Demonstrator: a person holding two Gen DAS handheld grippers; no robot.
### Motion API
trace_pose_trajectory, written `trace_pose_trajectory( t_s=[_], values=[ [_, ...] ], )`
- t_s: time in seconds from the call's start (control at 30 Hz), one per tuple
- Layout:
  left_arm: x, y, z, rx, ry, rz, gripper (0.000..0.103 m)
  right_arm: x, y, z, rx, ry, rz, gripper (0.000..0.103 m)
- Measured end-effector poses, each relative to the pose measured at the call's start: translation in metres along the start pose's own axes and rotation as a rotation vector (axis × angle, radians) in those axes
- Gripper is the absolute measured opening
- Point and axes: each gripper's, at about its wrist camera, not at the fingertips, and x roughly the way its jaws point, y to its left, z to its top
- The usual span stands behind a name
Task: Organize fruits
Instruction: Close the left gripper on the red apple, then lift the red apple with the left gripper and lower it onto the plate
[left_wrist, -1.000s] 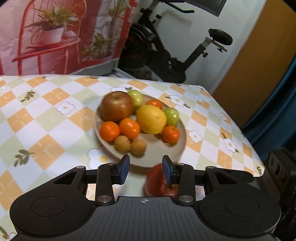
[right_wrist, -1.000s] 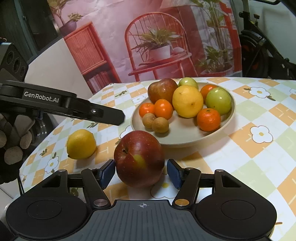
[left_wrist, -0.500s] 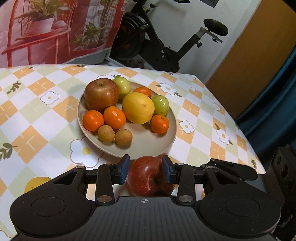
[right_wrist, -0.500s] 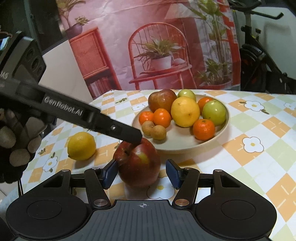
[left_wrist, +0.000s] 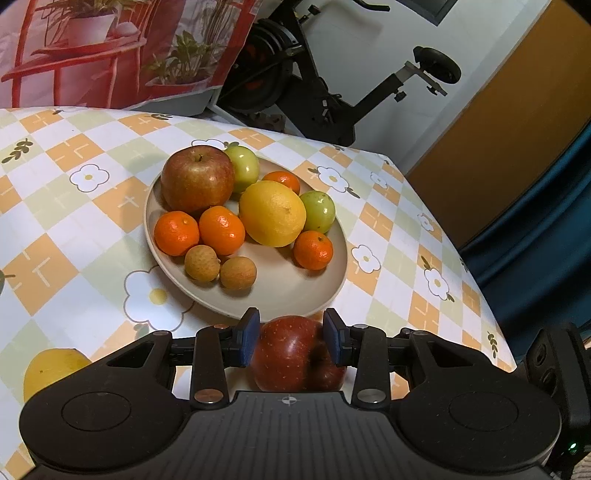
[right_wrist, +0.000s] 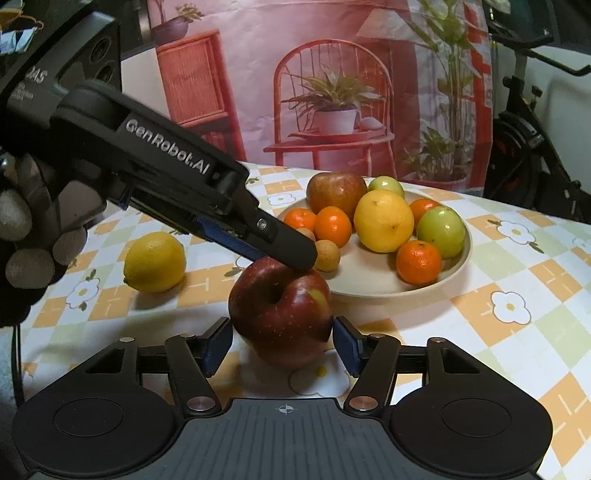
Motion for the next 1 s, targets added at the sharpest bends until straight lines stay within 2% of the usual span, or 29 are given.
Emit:
trace_pose_trajectory(
  t_s=[0.33,0.57,0.8,1.0],
  values=[
    [-0.004,0.002,-0.003,-0.002,0.007,-0.017,0.04,0.001,-0.004,-0.001,0.006,0.002,0.004,0.055],
    [-0.007,0.011,-0.009,-0.049,0.01,-0.056,0.038,-0.001,-0.006,-0.003,0.018,0.002,0.008,0.055],
    [-0.01,0.014,-0.01,-0.056,-0.001,-0.03,0.032,-0.008,-0.01,-0.006,0.047,-0.012,0.013,0.054],
    [-0.011,0.018,-0.012,-0.065,-0.005,-0.02,0.032,-0.009,-0.01,-0.007,0.046,-0.02,0.015,0.052]
  ],
)
